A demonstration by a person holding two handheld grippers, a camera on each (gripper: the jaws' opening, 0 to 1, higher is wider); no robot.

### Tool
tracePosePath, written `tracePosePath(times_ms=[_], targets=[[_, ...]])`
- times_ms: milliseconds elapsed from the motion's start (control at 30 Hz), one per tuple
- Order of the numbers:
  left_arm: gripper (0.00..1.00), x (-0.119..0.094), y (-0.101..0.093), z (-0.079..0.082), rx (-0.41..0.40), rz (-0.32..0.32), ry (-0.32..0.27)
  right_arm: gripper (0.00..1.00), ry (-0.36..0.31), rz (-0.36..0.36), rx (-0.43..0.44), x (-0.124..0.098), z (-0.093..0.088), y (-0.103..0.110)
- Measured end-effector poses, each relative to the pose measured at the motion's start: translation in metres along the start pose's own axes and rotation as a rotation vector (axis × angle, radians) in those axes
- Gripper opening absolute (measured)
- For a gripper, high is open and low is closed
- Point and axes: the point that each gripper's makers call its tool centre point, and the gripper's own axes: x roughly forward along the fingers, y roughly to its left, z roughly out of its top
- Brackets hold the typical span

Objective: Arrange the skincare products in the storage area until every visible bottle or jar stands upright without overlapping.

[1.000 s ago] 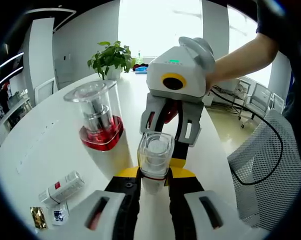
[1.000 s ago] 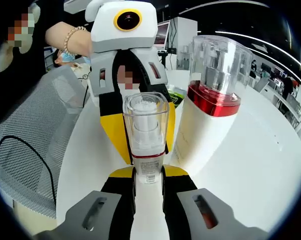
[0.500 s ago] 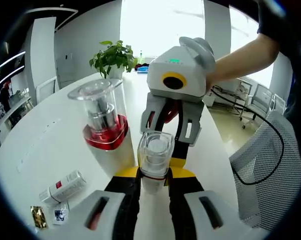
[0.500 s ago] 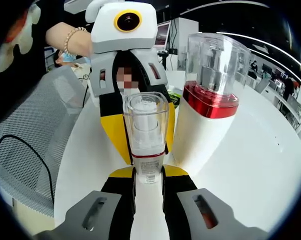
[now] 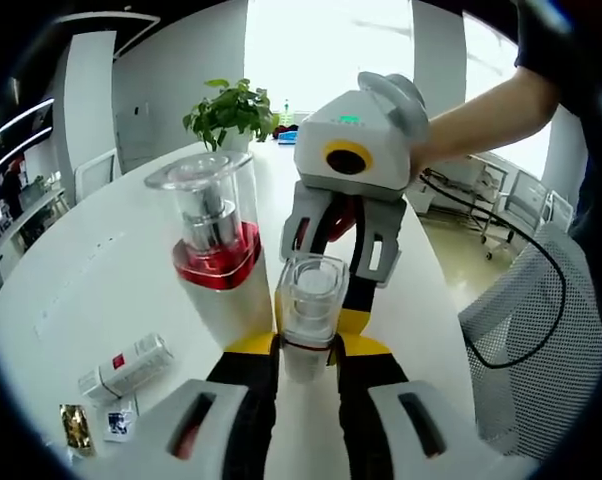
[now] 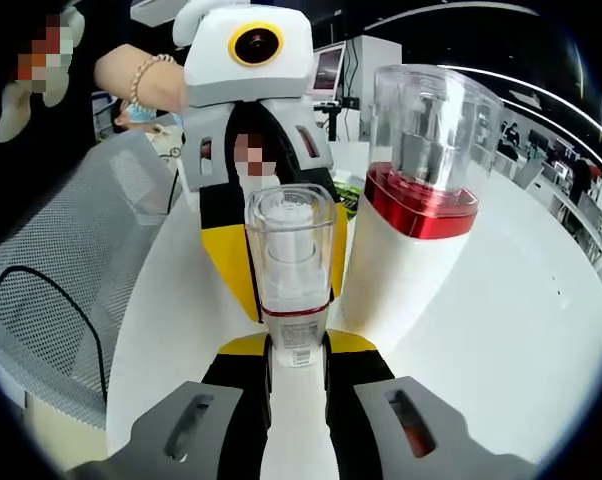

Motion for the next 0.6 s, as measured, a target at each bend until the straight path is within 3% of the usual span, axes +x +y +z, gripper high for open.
tracePosePath(times_ms=[600], targets=[[0.25, -0.027, 0.004, -0.023, -0.135, 0.059, -0.006, 0.22, 0.003, 0.001, 0.008, 0.002, -0.002, -0.001]])
